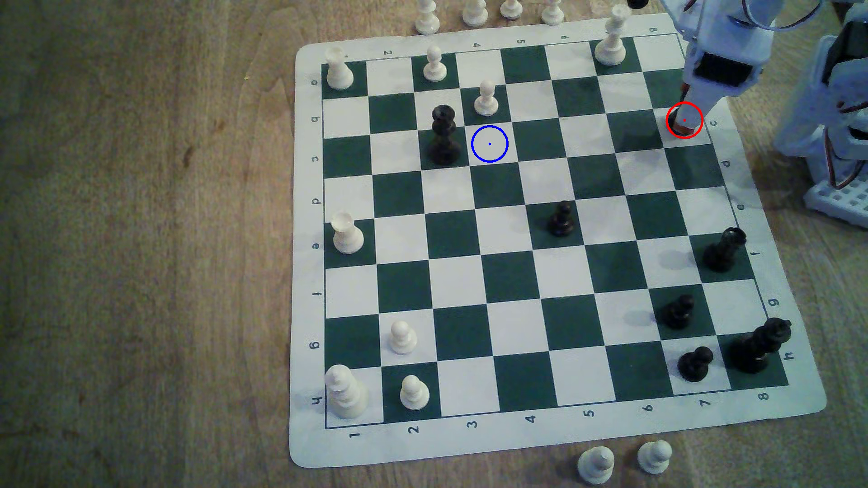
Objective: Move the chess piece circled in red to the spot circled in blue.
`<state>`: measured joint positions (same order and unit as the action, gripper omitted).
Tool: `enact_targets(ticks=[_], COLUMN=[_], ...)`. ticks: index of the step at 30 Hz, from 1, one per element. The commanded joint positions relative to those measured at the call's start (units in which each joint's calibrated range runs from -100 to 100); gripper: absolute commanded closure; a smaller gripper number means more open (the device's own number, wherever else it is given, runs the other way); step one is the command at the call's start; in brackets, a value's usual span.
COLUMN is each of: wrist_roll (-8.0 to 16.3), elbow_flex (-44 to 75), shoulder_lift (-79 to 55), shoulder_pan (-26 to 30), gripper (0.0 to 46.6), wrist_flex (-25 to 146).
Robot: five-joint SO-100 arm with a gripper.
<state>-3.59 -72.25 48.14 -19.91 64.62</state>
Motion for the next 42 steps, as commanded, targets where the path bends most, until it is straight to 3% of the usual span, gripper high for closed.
enact_targets(ticks=[1, 11, 20, 26, 32, 35, 37, 42], wrist_roll=[0.05, 0.59, 0.78, 1.37, 1.51, 2.88, 4.3, 4.4], elbow_flex=[0.63, 1.27, 0.0, 0.36, 14.32, 22.48, 29.83, 41.07], shoulder_lift=[-0.34, -0.26, -0.34, 0.17, 4.24, 3.65, 0.34, -15.03], shoulder_pan=[0.01, 0.55, 2.12, 2.82, 5.79, 8.22, 10.56, 11.03], gripper=[32.2, 33.7, 46.3, 46.3, 46.3, 46.4, 46.4, 46.4], wrist_flex=[-0.08, -0.25, -1.8, -0.82, 11.46, 14.25, 12.77, 8.92])
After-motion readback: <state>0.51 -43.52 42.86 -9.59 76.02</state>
